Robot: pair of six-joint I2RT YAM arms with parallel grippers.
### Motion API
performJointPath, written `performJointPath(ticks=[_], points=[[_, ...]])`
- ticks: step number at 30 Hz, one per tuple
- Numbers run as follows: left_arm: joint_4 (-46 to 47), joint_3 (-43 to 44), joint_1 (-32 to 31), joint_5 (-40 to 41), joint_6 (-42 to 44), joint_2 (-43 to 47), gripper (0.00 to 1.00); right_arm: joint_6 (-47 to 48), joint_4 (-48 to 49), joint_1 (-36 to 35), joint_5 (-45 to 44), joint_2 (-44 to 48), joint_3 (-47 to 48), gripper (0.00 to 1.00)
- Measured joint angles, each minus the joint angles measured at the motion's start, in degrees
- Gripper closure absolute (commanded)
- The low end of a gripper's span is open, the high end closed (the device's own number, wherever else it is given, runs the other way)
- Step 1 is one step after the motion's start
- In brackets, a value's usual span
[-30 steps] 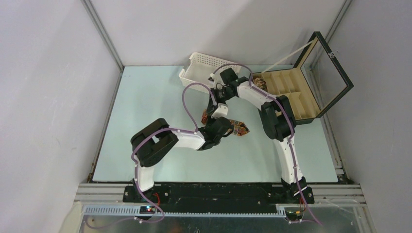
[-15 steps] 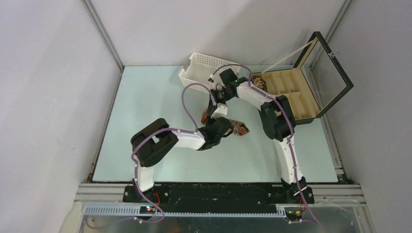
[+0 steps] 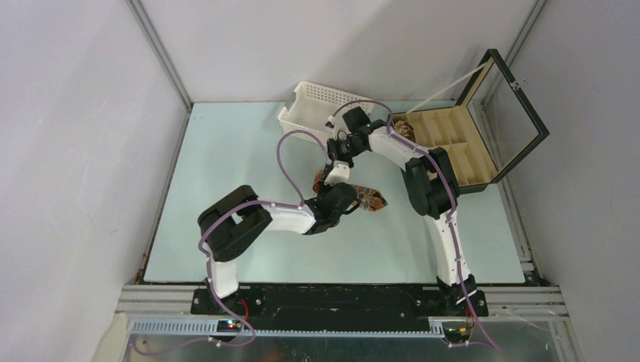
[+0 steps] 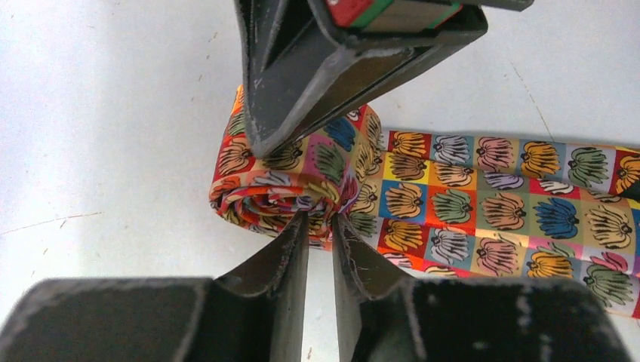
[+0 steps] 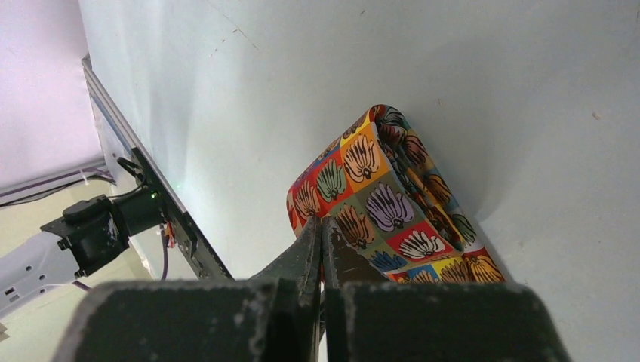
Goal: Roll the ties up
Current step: Roll the tie at the center of the board.
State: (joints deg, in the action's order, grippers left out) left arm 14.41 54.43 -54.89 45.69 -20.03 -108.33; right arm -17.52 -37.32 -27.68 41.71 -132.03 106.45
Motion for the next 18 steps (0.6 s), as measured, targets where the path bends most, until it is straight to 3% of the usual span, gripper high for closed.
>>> performJointPath(ticks=[11, 18], points=[[-2.36, -7.23, -0.26, -2.97, -8.41, 10.93, 0.72, -0.04, 0.07, 0.07, -0.15, 0.0, 0.0, 1.0], [-3.45, -15.47, 1.14, -7.52, -20.37, 23.74, 0.56, -0.48, 0.17, 0.07, -0.15, 0.0, 0.0, 1.0]])
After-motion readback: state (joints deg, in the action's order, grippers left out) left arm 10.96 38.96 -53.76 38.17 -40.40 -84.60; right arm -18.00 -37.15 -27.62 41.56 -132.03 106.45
